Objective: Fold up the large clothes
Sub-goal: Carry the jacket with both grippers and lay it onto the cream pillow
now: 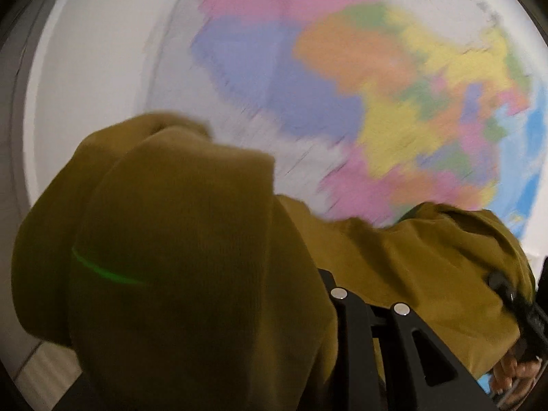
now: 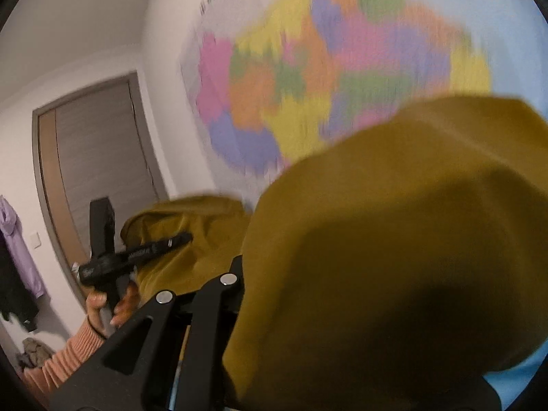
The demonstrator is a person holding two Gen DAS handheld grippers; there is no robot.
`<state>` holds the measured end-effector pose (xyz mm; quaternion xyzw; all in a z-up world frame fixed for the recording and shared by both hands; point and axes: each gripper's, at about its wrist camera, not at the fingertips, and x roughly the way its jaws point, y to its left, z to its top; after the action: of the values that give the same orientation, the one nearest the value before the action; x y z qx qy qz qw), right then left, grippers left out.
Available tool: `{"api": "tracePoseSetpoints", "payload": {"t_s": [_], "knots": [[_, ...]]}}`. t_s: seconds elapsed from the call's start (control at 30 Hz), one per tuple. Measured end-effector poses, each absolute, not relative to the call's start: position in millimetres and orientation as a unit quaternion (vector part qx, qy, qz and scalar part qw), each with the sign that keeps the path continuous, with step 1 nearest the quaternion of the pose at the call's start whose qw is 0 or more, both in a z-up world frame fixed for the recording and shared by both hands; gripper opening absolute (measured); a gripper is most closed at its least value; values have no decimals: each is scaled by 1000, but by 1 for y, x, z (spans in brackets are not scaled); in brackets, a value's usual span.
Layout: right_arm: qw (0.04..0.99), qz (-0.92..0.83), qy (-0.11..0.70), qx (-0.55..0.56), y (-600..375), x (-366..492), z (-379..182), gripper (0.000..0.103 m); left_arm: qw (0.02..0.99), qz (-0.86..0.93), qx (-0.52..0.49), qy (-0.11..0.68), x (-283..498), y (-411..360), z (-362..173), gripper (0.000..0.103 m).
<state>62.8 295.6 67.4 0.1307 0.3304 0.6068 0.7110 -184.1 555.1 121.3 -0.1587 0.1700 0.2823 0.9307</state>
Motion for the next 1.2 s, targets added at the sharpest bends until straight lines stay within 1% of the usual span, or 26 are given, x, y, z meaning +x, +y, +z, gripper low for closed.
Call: {"api": "tracePoseSetpoints", "payload": {"t_s": [0.03,0.07,0.1,0.13,0.2,0.27,0.3,0.33,0.37,0.43,0.6,0.63,0.67,0.7,0.73,0.77,0.8,0.83,0.87,0.93,0.97,1.0,1.07,1.13,1.2], "knots": [[701,605,358,123,301,59,49,14,924,288,-168,188,-183,563,103,23],[682,600,403,112,308,53,19,14,911,293,-184,224,-180,574,69,23],[668,594,434,105,312,49,-2,15,900,298,-194,252,-177,581,45,23],[656,583,470,96,313,43,-27,18,887,305,-207,280,-175,588,20,24],[644,578,490,107,305,40,-45,21,878,312,-224,288,-180,594,-7,32],[636,583,492,120,291,41,-45,30,876,300,-258,275,-190,600,-13,34],[636,585,488,123,283,42,-41,43,876,294,-269,270,-194,603,-13,34],[633,588,487,126,275,44,-38,51,876,291,-273,271,-195,605,-13,35],[629,591,488,130,262,47,-36,53,876,291,-272,274,-195,606,-13,35],[637,581,489,133,240,51,-35,61,877,290,-265,277,-195,606,-13,36],[656,514,521,185,180,79,-53,62,878,285,-266,279,-192,607,-10,35],[663,500,522,194,173,84,-56,61,878,287,-260,281,-189,607,-7,34],[663,498,519,207,166,90,-55,55,878,288,-258,280,-186,608,-5,33],[657,506,514,219,164,93,-53,36,878,289,-260,279,-183,612,-1,33],[653,517,510,215,166,92,-50,20,878,288,-264,277,-183,614,1,33],[663,529,497,183,171,85,-41,18,876,288,-271,275,-183,617,2,33],[670,538,486,160,174,79,-36,14,872,290,-276,280,-181,621,-1,36],[671,549,478,145,175,72,-32,11,868,297,-274,289,-180,623,-5,38],[666,557,478,132,177,66,-32,11,859,313,-271,302,-179,625,-12,46],[658,555,497,110,178,61,-37,10,854,331,-257,308,-180,620,-16,56],[657,548,508,99,177,59,-42,10,853,345,-239,310,-180,616,-16,69],[655,548,512,95,176,58,-43,10,850,367,-213,313,-182,609,-13,75],[661,550,505,79,177,55,-37,10,851,378,-188,312,-186,599,-9,75],[663,551,501,70,182,53,-30,10,845,394,-175,317,-192,591,-4,79],[670,548,497,54,186,51,-27,10,840,410,-160,317,-200,581,1,79]]}}
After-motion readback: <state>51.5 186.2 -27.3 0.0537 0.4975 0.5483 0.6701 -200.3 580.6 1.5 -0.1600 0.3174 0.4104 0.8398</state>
